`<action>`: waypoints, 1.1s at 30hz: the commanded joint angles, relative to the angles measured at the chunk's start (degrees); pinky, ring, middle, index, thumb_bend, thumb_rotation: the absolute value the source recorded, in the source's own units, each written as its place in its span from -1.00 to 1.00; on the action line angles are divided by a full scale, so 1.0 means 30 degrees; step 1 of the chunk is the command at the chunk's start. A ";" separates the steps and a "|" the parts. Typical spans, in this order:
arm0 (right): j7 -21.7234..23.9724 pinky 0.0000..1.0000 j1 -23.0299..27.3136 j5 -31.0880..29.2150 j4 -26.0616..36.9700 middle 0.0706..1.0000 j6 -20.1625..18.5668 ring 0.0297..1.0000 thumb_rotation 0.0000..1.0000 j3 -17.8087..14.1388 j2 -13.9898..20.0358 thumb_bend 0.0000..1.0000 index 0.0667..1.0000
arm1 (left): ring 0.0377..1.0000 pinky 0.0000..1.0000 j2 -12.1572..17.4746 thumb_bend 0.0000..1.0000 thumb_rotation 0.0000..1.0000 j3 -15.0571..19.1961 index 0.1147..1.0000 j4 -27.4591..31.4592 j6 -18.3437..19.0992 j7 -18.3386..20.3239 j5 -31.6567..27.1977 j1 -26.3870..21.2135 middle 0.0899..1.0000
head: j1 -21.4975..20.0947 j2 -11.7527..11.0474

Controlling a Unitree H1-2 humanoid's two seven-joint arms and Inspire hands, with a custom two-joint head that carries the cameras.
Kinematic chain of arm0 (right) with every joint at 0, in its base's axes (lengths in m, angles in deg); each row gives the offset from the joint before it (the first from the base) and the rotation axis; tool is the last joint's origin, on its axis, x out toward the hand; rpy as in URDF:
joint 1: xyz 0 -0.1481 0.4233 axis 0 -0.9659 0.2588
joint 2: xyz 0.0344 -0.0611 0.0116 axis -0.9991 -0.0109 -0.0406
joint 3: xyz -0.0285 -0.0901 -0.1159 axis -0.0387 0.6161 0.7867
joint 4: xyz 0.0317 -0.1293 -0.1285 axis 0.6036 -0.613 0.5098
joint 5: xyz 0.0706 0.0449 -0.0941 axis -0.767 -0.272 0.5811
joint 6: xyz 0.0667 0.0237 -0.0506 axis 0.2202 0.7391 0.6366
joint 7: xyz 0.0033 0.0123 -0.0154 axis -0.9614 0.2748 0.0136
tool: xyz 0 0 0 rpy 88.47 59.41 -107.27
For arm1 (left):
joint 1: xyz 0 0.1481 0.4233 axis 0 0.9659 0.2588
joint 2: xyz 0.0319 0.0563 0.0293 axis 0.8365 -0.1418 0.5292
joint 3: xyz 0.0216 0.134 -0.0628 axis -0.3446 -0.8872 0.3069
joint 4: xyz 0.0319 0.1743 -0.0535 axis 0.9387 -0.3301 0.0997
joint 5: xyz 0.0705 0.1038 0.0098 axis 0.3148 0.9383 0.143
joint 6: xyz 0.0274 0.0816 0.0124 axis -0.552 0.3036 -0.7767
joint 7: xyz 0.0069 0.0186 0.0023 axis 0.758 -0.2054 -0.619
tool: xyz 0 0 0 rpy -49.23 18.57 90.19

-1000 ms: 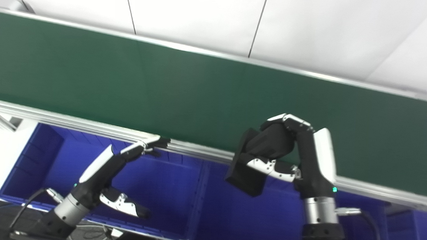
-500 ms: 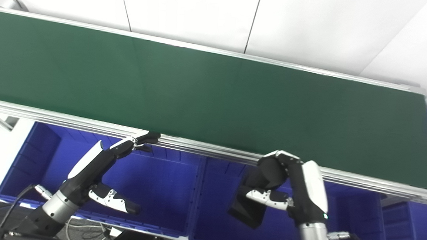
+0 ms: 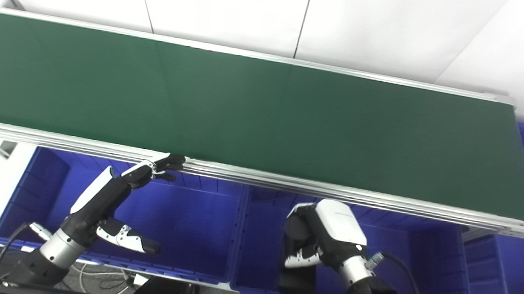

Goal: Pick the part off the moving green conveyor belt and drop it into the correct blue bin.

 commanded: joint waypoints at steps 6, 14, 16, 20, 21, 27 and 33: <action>-0.0644 1.00 -0.1117 -0.0446 0.2755 0.99 0.0092 1.00 0.36 -0.0731 -0.0589 0.97 0.88 | 0.67 0.50 -0.0010 0.99 -0.06 0.0324 0.74 0.0705 -0.0451 0.0287 -0.0078 0.0099 0.75 | 0.0090 -0.0289; -0.2869 0.93 -0.2903 -0.6056 0.4137 1.00 0.1881 1.00 0.43 -0.2130 -0.1934 0.98 1.00 | 0.70 0.55 -0.0070 0.98 -0.09 0.0355 0.75 0.0658 -0.0444 0.0827 -0.0353 0.0065 0.77 | 0.0130 -0.0437; -0.3150 0.84 -0.3197 -0.6694 0.4238 1.00 0.2189 1.00 0.45 -0.2229 -0.2129 1.00 1.00 | 0.70 0.55 -0.0131 0.98 -0.10 0.0346 0.75 0.0636 -0.0434 0.0922 -0.0340 0.0007 0.77 | 0.0153 -0.0480; -0.3586 0.76 -0.3629 -0.8268 0.4215 1.00 0.2888 0.98 0.39 -0.2336 -0.2313 0.96 1.00 | 0.69 0.53 -0.0365 1.00 -0.10 0.0398 0.74 0.0715 -0.0358 0.1035 -0.0260 -0.0008 0.77 | 0.0309 -0.0545; -0.3696 0.76 -0.3705 -0.8707 0.4145 1.00 0.3182 0.98 0.37 -0.2364 -0.2328 0.95 1.00 | 0.69 0.53 -0.0432 1.00 -0.10 0.0430 0.73 0.0754 -0.0305 0.1065 -0.0202 0.0000 0.76 | 0.0309 -0.0545; -0.3800 0.81 -0.4237 -1.0438 0.3880 1.00 0.3787 0.97 0.27 -0.2404 -0.2361 0.91 1.00 | 0.70 0.54 -0.0654 0.99 -0.11 0.0521 0.75 0.0516 -0.0347 0.1426 -0.0490 -0.0022 0.77 | 0.0398 -0.0742; -0.3718 0.74 -0.4569 -1.1032 0.3321 1.00 0.4314 0.94 0.19 -0.2386 -0.1997 0.98 1.00 | 0.73 0.54 -0.0720 0.93 -0.09 0.0596 0.75 0.0166 -0.0412 0.1697 -0.0785 -0.0129 0.80 | 0.0379 -0.0911</action>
